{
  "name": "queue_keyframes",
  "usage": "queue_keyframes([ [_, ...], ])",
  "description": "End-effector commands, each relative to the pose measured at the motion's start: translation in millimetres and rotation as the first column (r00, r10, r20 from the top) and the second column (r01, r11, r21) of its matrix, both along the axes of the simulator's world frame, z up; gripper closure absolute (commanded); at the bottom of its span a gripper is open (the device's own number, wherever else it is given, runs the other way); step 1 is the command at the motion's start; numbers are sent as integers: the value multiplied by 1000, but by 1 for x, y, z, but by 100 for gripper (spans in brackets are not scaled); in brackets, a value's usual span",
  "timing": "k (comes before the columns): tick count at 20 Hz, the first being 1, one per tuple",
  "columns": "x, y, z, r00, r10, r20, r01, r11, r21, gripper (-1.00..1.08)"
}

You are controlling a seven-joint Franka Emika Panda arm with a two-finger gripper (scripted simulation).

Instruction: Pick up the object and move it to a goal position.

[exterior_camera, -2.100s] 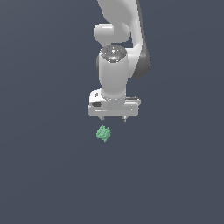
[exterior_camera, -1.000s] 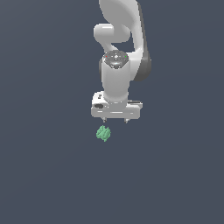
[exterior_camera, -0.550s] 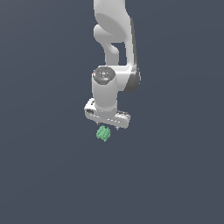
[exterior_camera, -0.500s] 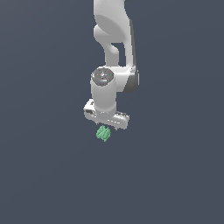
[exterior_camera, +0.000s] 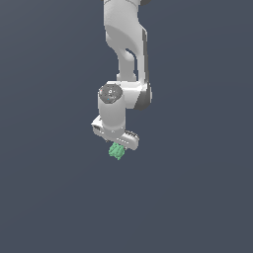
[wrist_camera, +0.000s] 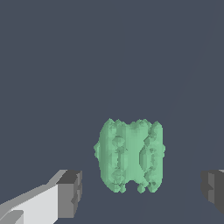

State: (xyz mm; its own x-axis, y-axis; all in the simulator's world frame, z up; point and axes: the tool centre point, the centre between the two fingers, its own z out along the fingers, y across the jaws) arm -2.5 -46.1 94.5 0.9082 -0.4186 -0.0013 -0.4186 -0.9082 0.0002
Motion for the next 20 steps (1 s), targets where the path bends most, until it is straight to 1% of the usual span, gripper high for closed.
queue_keyframes([
  [1,0,0,0,1000,0,1,0,1000,0,-92],
  [5,0,0,-9,1000,-1,1,1,1000,0,-92],
  [12,-1,0,-43,1000,-5,1,5,1000,0,-92],
  [17,0,0,-51,1000,-6,1,6,1000,0,-92],
  [18,0,0,-51,1000,-6,1,6,1000,0,108],
  [20,0,0,-51,1000,-6,1,6,1000,0,108],
])
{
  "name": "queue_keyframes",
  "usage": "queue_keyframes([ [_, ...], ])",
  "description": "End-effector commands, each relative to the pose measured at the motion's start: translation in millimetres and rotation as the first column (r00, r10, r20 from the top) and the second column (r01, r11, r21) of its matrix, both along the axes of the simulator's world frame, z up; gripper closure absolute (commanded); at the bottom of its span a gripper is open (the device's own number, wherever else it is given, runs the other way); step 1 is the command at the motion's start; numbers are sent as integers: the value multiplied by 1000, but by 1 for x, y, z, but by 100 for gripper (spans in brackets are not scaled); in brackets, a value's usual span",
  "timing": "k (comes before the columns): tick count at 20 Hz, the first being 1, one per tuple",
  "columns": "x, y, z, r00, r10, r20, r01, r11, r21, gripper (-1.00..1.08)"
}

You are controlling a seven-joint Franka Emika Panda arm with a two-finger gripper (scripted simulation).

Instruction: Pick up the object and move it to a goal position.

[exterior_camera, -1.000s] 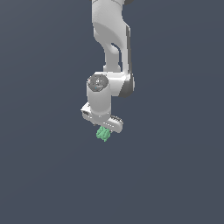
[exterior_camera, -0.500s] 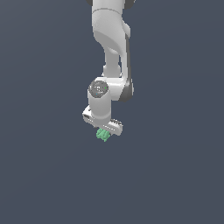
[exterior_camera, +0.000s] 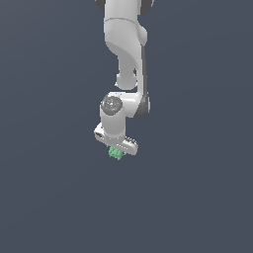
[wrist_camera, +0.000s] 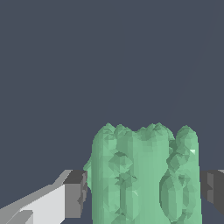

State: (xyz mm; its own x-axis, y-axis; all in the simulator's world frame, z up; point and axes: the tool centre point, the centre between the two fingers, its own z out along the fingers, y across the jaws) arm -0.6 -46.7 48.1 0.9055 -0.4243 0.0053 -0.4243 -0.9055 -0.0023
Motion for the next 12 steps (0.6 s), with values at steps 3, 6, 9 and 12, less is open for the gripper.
queue_keyframes([
  [3,-2,0,-4,1000,1,-6,-1,1000,0,108],
  [6,-2,0,-4,1000,1,-6,-1,1000,0,108],
  [9,0,0,0,1000,0,0,0,1000,0,108],
  [12,2,4,5,1000,0,0,0,1000,0,108],
])
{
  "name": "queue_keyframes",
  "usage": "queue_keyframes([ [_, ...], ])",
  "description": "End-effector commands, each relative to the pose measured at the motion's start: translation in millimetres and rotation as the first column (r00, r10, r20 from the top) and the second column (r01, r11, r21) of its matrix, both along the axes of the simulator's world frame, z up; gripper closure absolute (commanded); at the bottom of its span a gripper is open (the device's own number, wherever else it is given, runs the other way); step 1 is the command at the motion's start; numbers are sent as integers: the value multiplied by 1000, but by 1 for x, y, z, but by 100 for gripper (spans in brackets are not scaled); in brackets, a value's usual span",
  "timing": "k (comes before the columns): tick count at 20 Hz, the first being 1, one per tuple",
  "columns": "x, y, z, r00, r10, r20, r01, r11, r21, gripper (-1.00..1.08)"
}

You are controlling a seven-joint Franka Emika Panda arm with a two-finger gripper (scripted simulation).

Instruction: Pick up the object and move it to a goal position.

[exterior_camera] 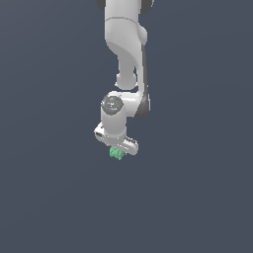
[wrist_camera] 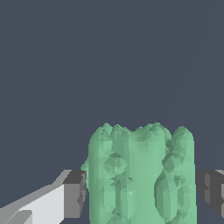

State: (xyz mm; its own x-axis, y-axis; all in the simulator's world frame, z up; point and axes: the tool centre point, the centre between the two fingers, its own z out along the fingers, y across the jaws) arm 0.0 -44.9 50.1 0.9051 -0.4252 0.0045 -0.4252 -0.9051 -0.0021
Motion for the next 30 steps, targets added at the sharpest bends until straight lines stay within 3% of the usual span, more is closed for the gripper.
queue_keyframes([
  [1,2,5,5,1000,1,1,-1,1000,0,108],
  [8,16,34,38,1000,1,0,-1,1000,0,108],
  [30,86,176,192,1000,1,-4,-1,1000,-1,108],
])
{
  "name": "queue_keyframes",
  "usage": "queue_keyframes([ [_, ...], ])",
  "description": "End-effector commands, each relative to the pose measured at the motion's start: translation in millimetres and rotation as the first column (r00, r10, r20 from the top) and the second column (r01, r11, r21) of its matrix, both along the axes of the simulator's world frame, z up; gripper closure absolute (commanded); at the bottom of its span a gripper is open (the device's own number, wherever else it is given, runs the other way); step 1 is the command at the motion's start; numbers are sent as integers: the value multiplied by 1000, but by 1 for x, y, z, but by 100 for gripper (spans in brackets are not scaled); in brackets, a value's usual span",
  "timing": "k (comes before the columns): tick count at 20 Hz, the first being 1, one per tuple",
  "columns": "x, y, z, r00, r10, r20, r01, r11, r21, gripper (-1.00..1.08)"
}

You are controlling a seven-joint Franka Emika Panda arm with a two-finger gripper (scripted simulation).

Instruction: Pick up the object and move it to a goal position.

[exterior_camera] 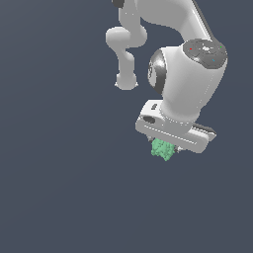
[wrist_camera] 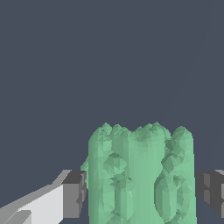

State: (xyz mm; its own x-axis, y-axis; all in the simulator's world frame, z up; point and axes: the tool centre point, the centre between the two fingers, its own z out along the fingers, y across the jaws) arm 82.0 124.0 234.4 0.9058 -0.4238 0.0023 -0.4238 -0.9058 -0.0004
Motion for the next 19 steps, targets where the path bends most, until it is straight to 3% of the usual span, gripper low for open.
queue_keyframes([
  [1,6,12,13,1000,-1,-1,1,1000,0,108],
  [9,19,33,37,1000,-1,-2,1,1000,0,108],
  [19,25,41,44,1000,0,-2,0,1000,1,108],
])
